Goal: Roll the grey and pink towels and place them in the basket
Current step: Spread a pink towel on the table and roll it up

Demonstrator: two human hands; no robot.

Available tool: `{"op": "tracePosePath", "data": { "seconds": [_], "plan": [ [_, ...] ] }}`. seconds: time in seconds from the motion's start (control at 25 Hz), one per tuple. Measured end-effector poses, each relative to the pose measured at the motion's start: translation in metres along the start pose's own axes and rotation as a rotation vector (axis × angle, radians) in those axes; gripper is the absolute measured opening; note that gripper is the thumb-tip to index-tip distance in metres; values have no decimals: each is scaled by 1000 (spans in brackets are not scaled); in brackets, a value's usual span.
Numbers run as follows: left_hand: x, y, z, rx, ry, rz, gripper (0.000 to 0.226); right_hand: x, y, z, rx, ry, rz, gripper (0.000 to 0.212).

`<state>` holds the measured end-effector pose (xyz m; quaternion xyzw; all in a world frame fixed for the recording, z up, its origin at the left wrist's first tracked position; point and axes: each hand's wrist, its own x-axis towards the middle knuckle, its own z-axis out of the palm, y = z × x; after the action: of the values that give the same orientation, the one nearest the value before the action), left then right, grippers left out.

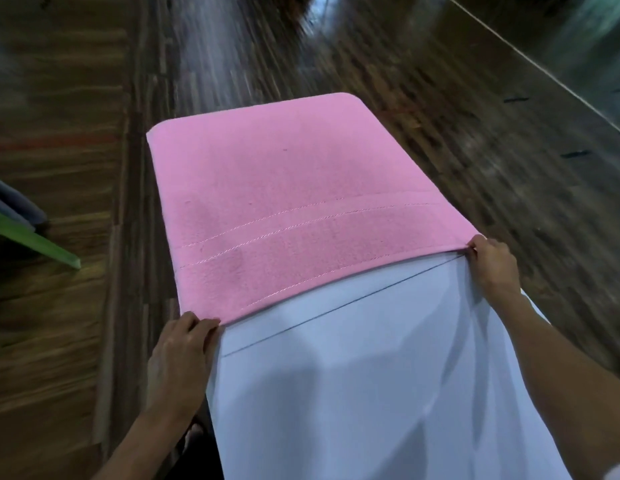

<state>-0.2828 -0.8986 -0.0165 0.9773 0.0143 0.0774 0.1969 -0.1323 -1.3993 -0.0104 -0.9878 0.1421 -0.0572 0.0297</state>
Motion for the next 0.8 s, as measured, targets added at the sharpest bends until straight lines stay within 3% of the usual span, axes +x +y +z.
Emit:
{"op": "tracePosePath", "data": {
  "seconds": [0.28,0.8],
  "plan": [
    [-105,39,4,14,6,-29,16,-84,64,-8,-65,49,-2,13],
    [-314,125,9,30,40,-110,17,-251,209,-25,52,-26,31,19]
  ]
}}
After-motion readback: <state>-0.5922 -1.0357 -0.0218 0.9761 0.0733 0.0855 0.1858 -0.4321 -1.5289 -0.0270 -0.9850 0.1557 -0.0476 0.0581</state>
